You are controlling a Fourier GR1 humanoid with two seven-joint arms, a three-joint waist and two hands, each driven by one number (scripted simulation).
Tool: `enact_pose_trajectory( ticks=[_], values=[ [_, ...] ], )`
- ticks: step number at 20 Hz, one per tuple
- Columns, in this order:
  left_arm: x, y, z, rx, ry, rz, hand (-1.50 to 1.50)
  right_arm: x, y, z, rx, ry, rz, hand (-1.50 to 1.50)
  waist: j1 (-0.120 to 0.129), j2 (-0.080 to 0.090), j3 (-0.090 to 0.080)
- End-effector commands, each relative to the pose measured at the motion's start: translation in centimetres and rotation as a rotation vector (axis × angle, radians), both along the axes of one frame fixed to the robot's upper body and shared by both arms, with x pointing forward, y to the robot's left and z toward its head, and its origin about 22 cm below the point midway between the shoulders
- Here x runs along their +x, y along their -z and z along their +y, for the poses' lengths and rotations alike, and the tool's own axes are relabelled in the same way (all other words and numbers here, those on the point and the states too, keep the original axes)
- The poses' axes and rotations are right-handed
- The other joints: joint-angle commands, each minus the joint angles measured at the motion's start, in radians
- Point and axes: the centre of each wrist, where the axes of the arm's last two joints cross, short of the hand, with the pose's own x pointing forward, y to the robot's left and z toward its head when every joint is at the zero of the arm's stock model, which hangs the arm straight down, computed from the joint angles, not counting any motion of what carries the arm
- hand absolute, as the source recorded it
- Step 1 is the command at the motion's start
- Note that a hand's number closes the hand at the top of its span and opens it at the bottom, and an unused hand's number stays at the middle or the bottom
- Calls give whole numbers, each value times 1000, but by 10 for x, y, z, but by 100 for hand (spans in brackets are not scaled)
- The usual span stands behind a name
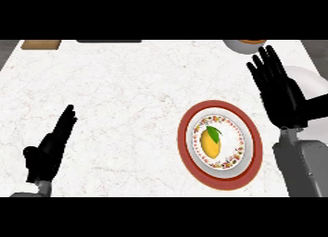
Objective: Pick the lemon from the plate and place it in the plate
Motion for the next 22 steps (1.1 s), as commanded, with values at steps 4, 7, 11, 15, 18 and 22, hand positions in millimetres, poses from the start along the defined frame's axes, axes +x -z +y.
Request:
enact_pose_trajectory(
  ticks=[4, 7, 11, 15, 18, 22],
  values=[
    [0, 18, -18, -115, -35, 193, 0, 19, -45, -45, -229, 5, -212, 150, 17, -3, 10],
    [-7, 26, -24, -132, -37, 215, 0, 6, -74, -91, -849, 76, -200, 150, -12, 5, -27],
    [-8, 34, -40, -234, 10, 277, 0, -4, 18, -86, -585, 425, -253, -150, 14, 0, 11],
    [16, 9, -44, -231, 19, 290, 0, -6, 46, -108, -480, 350, -324, -150, 15, -5, 11],
    [-1, 8, -41, -230, -10, 288, 0, -30, 21, -104, -573, 306, -313, -150, 10, -9, 10],
    [-6, 13, -45, -228, 7, 286, 0, -33, -2, -110, -774, 184, -213, -150, 9, -11, 9]
  ],
)
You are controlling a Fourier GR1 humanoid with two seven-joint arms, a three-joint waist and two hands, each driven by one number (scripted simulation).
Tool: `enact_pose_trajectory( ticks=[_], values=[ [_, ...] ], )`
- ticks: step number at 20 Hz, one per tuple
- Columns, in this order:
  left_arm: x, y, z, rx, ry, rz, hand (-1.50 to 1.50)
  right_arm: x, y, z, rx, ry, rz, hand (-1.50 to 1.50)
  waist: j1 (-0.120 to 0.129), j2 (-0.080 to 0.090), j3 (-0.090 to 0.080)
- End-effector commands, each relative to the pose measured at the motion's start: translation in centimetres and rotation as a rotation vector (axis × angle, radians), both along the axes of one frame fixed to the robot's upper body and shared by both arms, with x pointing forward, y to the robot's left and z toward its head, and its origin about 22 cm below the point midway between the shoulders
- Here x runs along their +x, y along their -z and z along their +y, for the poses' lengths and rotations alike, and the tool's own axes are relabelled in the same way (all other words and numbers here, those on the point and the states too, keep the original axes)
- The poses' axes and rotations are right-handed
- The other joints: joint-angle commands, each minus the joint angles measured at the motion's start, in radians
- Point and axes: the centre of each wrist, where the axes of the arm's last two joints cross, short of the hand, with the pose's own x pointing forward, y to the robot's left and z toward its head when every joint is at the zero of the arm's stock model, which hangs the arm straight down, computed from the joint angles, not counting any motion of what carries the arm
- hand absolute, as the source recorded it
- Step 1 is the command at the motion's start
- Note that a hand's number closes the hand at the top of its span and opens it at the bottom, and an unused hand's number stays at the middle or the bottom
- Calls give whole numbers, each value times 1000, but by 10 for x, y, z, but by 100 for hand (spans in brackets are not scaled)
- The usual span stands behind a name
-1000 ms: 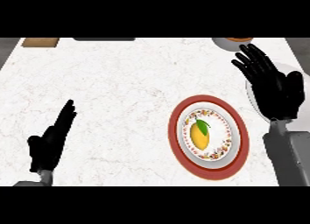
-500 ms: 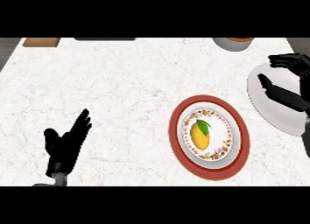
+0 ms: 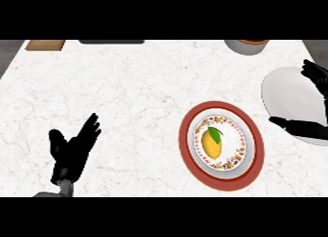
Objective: Pick the lemon from the plate and place it in the plate
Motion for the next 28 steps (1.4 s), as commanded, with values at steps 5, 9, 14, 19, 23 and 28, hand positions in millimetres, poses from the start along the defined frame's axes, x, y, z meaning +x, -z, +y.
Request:
enact_pose_trajectory(
  ticks=[5, 9, 14, 19, 23, 28],
  values=[
    [-1, 1, 6, -10, -5, 21, 0, -5, -41, 1, -436, -137, 295, -150, 5, -1, -2],
    [-5, 6, 7, 9, -17, 12, 0, -20, -53, 34, -508, -169, 348, -150, -1, -2, -1],
    [-12, 0, 8, 11, 11, 27, 0, -22, -56, 87, -589, -148, 438, -150, 7, -2, -1],
    [7, -7, 8, -19, 4, 8, 0, -11, -42, 121, -635, -140, 453, -150, 7, 1, 0],
    [-9, 0, -7, -3, -7, 6, 0, -16, -33, 129, -656, -110, 508, -150, 6, 0, 0],
    [1, 0, 2, 0, -4, 7, 0, -24, -1, 137, -630, -172, 577, -150, 4, 1, 0]
  ],
)
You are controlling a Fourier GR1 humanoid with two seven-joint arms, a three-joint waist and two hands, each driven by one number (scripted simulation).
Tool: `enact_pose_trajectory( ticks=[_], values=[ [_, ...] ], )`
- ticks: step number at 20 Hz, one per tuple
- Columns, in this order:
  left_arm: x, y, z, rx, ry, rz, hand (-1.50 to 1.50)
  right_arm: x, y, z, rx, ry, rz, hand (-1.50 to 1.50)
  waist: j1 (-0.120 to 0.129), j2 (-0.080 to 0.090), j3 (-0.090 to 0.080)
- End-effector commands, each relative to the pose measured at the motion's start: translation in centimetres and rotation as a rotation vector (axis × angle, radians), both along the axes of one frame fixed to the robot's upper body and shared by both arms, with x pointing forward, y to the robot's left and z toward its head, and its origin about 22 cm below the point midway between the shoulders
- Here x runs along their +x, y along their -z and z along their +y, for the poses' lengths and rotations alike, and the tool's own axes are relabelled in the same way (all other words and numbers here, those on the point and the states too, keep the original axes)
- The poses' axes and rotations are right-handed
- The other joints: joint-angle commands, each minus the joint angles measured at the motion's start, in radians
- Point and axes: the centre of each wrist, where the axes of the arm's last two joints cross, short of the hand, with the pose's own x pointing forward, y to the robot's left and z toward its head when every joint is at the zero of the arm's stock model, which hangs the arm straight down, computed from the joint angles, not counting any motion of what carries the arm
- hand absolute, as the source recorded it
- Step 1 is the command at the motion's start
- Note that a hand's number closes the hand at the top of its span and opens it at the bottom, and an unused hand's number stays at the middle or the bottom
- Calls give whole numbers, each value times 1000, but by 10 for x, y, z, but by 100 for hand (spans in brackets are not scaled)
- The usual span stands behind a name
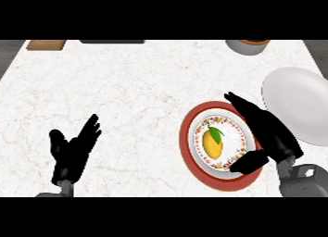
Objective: Pick the lemon from the plate and place it in the plate
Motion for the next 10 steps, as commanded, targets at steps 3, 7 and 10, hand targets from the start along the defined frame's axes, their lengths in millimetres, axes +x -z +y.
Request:
enact_pose_trajectory(
  ticks=[3, 7, 10],
  values=[
    [-8, 11, 20, 1, -15, -2, 0, 3, 35, 3, -3, -22, 60, -150, 1, 1, 0],
    [17, 22, -11, -15, 16, -11, 0, 1, 18, 26, -14, -19, 59, -150, -3, 1, 0],
    [-2, 2, -10, -2, -9, 22, 0, -8, 38, 44, -80, 14, 29, -150, 1, 0, 0]
  ],
)
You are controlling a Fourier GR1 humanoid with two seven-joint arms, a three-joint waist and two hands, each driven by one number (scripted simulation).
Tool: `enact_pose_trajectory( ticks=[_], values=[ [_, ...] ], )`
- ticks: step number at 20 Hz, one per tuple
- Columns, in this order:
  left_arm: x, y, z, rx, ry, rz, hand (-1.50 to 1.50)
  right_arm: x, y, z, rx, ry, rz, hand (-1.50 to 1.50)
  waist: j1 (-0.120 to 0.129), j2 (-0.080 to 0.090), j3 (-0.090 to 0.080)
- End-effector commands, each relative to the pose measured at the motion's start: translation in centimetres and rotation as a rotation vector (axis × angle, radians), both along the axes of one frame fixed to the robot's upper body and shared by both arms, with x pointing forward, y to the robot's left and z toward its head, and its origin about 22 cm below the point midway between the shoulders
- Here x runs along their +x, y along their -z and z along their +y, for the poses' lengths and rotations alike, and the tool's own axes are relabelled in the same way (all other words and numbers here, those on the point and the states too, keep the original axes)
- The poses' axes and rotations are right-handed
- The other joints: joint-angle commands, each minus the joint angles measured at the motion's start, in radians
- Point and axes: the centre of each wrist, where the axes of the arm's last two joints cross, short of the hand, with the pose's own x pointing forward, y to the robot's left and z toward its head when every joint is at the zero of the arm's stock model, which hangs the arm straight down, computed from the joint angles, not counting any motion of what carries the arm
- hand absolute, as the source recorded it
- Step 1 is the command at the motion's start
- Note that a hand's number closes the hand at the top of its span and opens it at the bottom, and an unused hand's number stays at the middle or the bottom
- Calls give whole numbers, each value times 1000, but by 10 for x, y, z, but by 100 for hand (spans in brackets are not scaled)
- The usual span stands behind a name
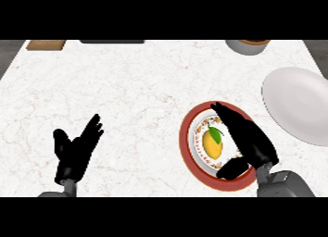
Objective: Pick the lemon from the plate and place it in the plate
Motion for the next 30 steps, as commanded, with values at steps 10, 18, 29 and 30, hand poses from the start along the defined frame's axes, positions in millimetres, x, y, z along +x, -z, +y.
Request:
enact_pose_trajectory(
  ticks=[10, 18, 29, 30],
  values=[
    [2, -8, -1, 3, -2, 7, 0, -2, 37, 16, -119, 33, 16, -150, -1, 0, 0],
    [-11, 15, 13, -25, -3, 8, 0, 35, 38, 7, -163, 5, 78, -150, 1, 0, 0],
    [-9, -16, 23, 4, -2, 0, 0, 27, 37, 10, -253, -71, -32, 150, 0, -1, 0],
    [-16, -13, 14, -11, -2, 5, 0, 14, 42, 16, -256, -74, -62, 150, 0, -1, 0]
  ],
)
